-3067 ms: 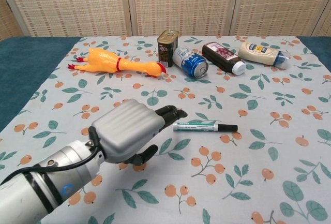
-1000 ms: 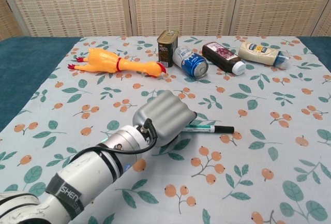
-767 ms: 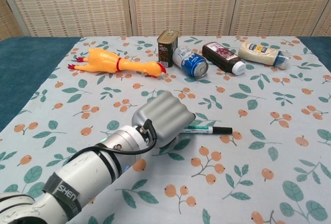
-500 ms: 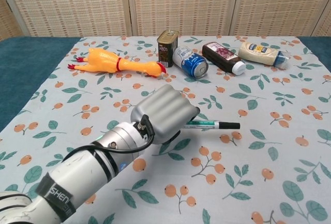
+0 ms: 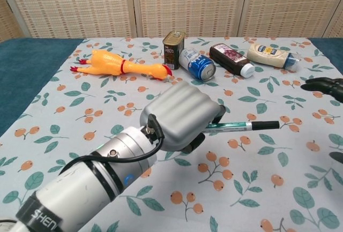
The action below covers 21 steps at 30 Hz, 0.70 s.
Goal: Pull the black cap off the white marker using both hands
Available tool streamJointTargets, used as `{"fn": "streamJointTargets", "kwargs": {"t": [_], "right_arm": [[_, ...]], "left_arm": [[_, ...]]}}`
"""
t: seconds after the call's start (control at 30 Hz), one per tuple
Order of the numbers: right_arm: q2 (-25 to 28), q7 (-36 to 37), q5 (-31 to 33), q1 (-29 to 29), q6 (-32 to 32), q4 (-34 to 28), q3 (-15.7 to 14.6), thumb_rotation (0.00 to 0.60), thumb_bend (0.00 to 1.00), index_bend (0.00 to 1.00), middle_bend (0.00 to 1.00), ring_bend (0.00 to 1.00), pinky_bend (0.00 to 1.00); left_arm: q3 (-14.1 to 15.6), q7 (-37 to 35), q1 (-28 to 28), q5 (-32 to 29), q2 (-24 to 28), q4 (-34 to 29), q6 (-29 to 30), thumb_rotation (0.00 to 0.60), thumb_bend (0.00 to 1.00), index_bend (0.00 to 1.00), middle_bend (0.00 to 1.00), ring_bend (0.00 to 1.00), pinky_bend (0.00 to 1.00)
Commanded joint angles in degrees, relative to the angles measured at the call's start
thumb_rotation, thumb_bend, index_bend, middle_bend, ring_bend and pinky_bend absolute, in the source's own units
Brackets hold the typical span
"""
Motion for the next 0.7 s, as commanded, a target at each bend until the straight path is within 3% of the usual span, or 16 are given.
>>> {"fn": "streamJointTargets", "kwargs": {"t": [0.03, 0.2, 0.7], "right_arm": [[-5.29, 4.17, -2.02, 2.09, 0.12, 4.77, 0.23, 0.6, 0.16, 0.23, 0.0, 0.0, 0.0], [-11.03, 8.62, -5.12, 2.66, 5.28, 11.1, 0.29, 0.6, 0.16, 0.35, 0.0, 0.0, 0.0], [-17.45, 13.02, -5.8, 3.91, 10.79, 18.52, 0.92, 0.6, 0.18, 0.46, 0.0, 0.0, 0.0]], "left_arm": [[-0.15, 1.96, 0.6, -1.37, 0.75, -2.9, 0.25, 0.6, 0.44, 0.74, 0.88, 0.98, 1.0], [-0.07, 3.94, 1.05, -2.63, 1.26, -4.89, 0.53, 0.6, 0.45, 0.73, 0.88, 0.98, 1.0], [0.33, 5.79, 0.85, -4.52, 1.66, -6.18, 0.25, 0.6, 0.44, 0.72, 0.87, 0.98, 1.0]]}}
